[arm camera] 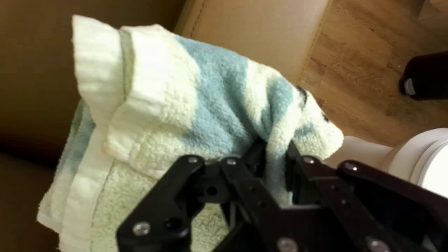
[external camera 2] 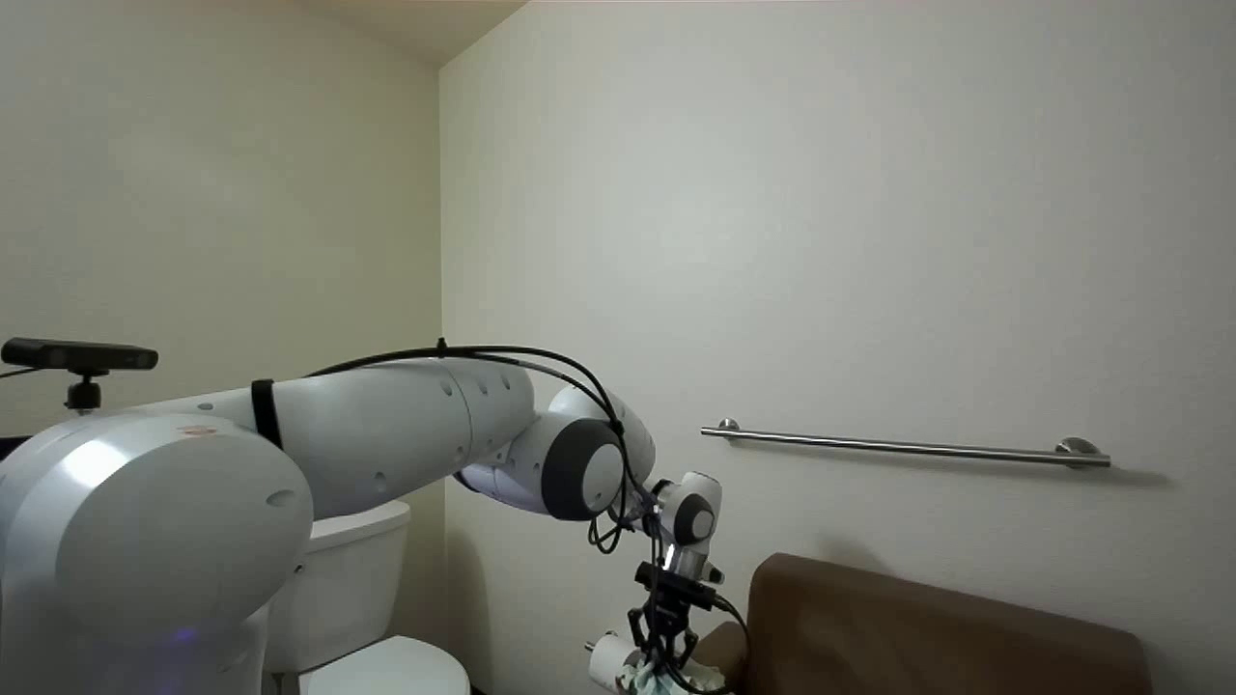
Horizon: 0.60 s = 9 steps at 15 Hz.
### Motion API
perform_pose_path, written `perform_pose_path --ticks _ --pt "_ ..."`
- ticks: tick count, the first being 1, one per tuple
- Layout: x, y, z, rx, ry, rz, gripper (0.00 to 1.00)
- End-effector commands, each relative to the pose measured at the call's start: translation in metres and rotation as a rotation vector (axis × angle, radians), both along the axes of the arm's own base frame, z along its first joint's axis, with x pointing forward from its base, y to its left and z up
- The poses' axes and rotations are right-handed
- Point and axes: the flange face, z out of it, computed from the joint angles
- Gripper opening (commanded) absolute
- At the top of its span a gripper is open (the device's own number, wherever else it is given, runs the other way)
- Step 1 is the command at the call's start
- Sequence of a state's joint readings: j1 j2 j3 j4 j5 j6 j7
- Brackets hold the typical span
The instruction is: Use the towel to wipe the arm rest
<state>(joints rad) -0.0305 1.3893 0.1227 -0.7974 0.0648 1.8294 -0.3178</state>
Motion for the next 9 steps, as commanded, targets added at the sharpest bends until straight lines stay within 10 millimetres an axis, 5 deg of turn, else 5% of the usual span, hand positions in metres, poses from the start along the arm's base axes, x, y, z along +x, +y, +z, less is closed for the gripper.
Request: perform_pose_path --ticks 1,9 --pt "-0.006 0.002 0.002 0.061 0.038 0.088 0.08" --pt "-0.038 0.023 0.006 0.094 0.101 0.183 0.08"
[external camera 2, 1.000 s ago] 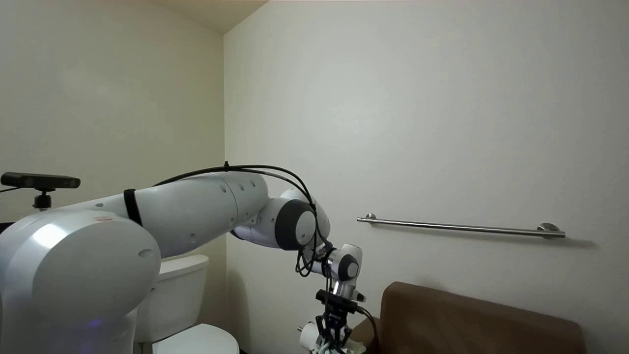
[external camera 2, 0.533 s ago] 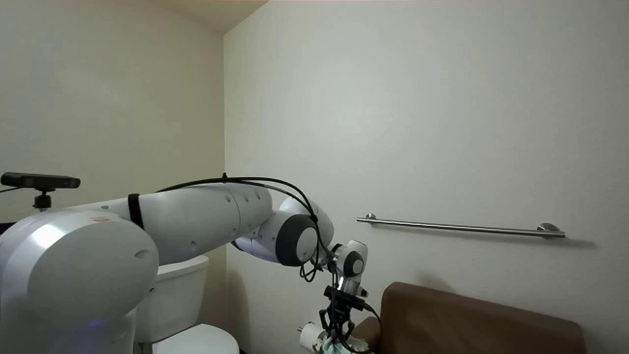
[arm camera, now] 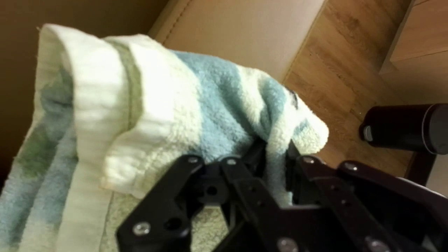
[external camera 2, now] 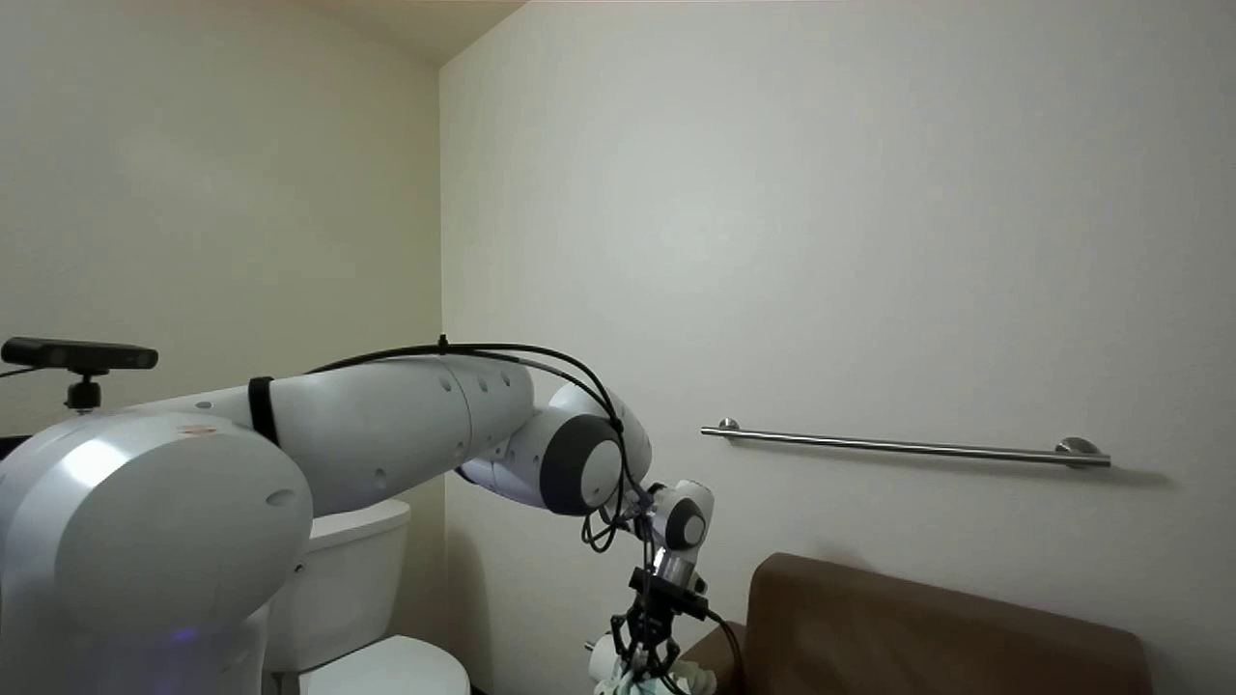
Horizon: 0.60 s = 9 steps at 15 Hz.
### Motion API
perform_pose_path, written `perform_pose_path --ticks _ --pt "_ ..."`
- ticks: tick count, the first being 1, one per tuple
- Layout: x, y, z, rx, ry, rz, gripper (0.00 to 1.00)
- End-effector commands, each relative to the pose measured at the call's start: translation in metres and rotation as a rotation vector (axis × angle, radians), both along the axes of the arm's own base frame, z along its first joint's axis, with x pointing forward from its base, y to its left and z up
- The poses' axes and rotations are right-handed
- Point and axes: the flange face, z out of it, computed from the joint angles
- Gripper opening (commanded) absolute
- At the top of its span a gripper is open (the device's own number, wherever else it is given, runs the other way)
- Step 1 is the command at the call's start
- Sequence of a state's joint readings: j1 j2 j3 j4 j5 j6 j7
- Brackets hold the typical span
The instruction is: Use the towel to wipe the arm rest
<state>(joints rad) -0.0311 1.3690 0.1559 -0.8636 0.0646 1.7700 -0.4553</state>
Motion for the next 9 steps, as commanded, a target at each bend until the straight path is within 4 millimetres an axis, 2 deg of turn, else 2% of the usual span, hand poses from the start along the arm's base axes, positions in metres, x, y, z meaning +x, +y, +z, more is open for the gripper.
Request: perform_pose_path --ticks 1,6,9 --pt "-0.020 0.006 0.020 -0.006 0.027 0.025 0.08" --pt "-0.041 0.008 0.044 -0.044 0.050 -0.026 0.08" --pt "-0.060 0.009 0.051 -0.063 0.083 -0.095 0.08"
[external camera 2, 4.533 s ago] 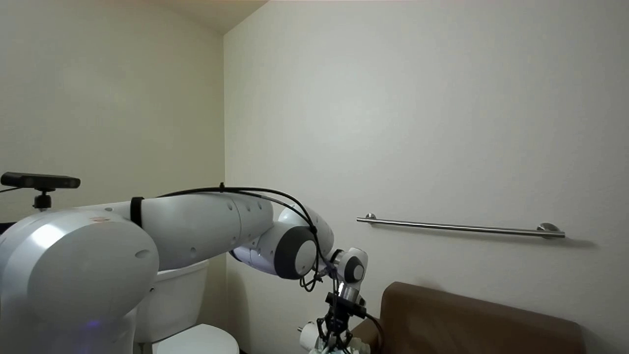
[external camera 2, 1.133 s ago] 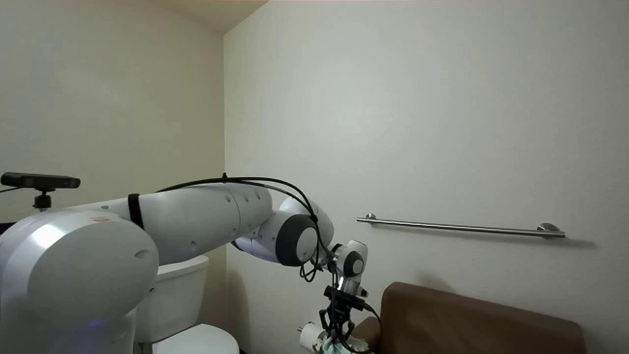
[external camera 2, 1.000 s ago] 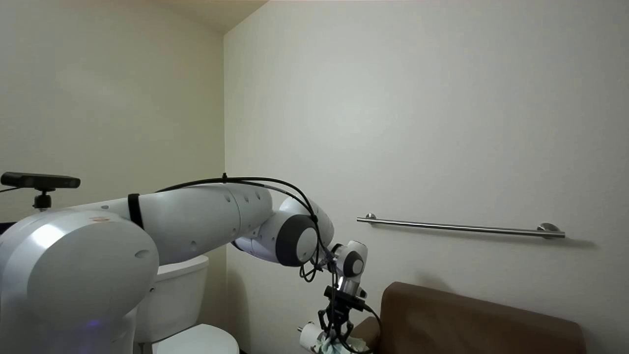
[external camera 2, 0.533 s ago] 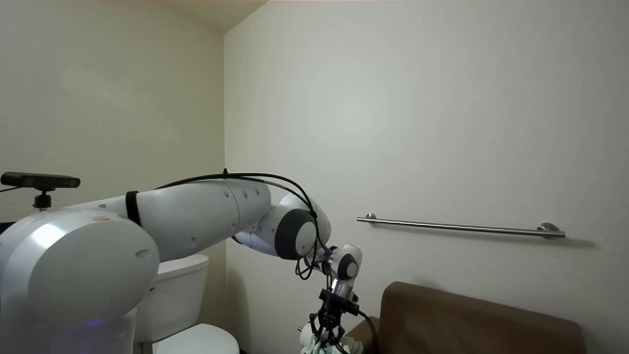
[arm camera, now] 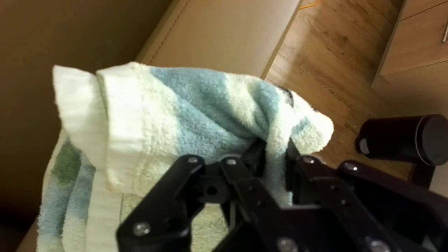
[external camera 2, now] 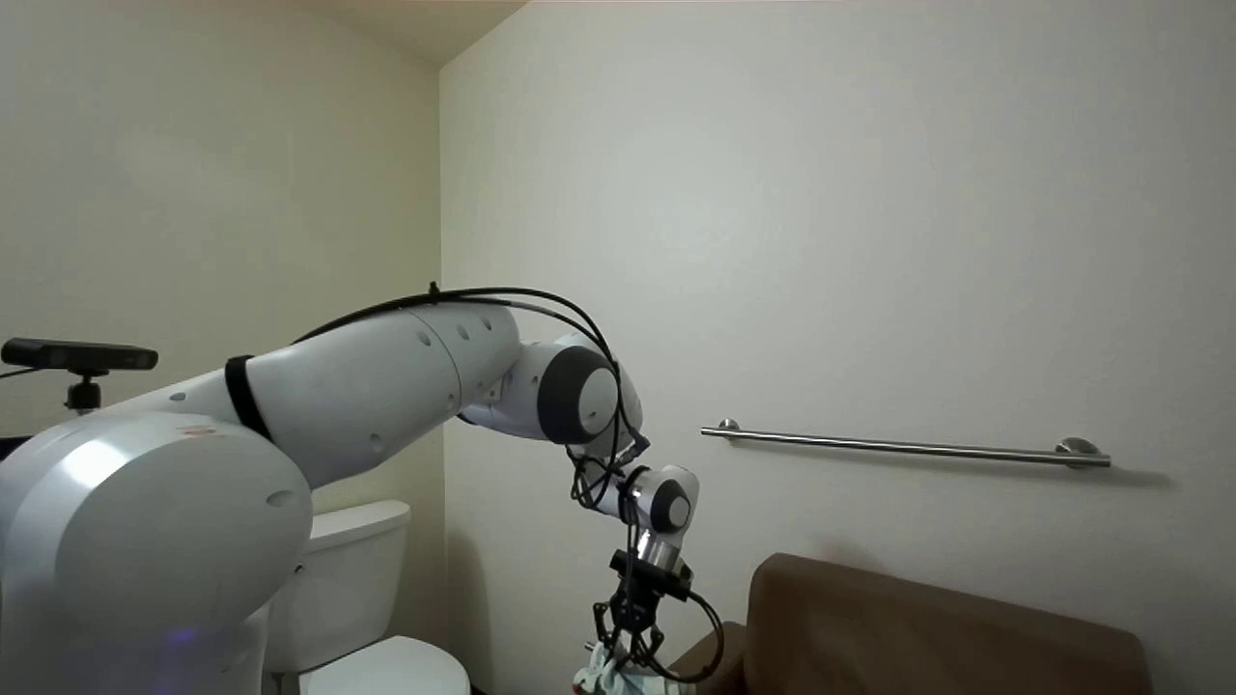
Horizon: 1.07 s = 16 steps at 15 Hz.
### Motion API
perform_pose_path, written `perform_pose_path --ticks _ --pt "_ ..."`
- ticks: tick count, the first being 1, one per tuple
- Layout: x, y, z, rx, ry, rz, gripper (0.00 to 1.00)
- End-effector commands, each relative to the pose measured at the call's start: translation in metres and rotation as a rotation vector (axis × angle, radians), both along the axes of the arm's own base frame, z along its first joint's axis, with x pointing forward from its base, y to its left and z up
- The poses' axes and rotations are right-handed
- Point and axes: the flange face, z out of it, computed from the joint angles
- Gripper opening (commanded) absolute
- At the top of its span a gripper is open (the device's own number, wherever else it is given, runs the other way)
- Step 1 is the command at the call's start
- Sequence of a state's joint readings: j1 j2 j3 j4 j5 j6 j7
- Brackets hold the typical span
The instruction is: Use the towel to wipe the arm rest
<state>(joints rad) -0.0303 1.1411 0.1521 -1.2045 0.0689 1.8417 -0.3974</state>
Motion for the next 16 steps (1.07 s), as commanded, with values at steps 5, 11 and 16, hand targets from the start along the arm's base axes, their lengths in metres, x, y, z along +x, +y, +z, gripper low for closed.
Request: perform_pose_path --ticks 5,11,16 --pt "-0.072 -0.006 0.011 -0.033 0.105 -0.221 0.08" --pt "-0.136 -0.022 0.006 -0.058 0.164 -0.404 0.08" --pt "-0.194 -0.042 0.000 -0.040 0.219 -0.444 0.08"
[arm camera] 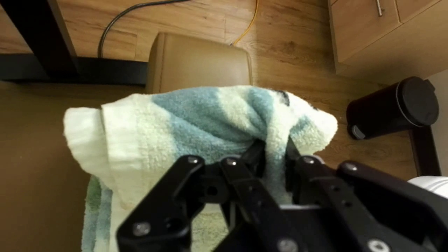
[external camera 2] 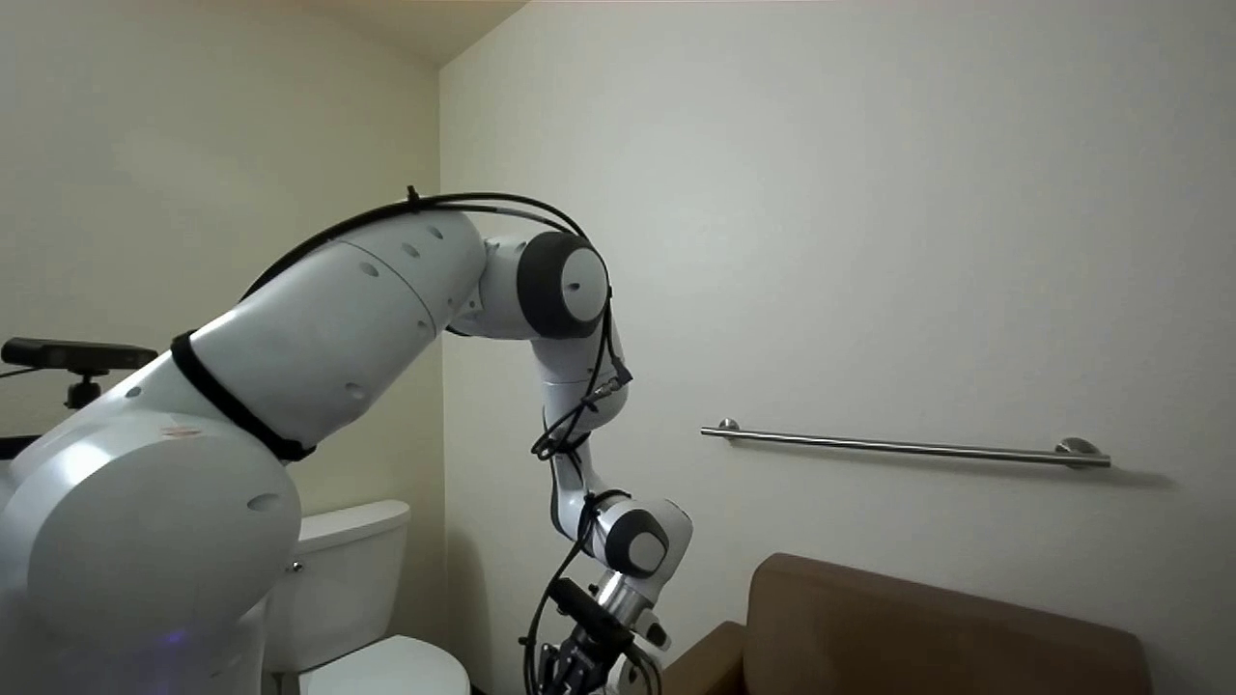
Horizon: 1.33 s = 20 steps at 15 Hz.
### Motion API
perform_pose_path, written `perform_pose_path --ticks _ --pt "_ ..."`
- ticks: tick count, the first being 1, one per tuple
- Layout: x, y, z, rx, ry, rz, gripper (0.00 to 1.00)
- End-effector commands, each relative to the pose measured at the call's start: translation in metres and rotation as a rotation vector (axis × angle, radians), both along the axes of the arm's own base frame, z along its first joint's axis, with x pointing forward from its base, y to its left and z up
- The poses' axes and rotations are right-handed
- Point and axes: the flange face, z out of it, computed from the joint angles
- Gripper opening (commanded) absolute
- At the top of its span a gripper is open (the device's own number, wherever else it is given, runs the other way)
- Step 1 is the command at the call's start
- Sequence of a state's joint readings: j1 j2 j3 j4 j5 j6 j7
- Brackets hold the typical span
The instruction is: Use the towel to wipe the arm rest
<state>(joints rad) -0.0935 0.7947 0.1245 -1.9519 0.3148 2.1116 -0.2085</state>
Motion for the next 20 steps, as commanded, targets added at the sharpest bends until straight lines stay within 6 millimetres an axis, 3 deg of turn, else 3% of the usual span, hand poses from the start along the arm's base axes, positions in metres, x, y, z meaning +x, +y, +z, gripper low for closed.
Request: perform_pose_path --ticks 1,6,11,20 --pt "-0.039 -0.015 0.006 0.024 0.016 -0.035 0.08" --pt "-0.019 -0.008 -0.033 0.116 0.024 0.069 0.08" --pt "0.044 -0.004 -0.064 0.109 -0.048 0.106 0.08" --pt "0.173 -0.001 -0.021 0.050 -0.229 0.192 0.08"
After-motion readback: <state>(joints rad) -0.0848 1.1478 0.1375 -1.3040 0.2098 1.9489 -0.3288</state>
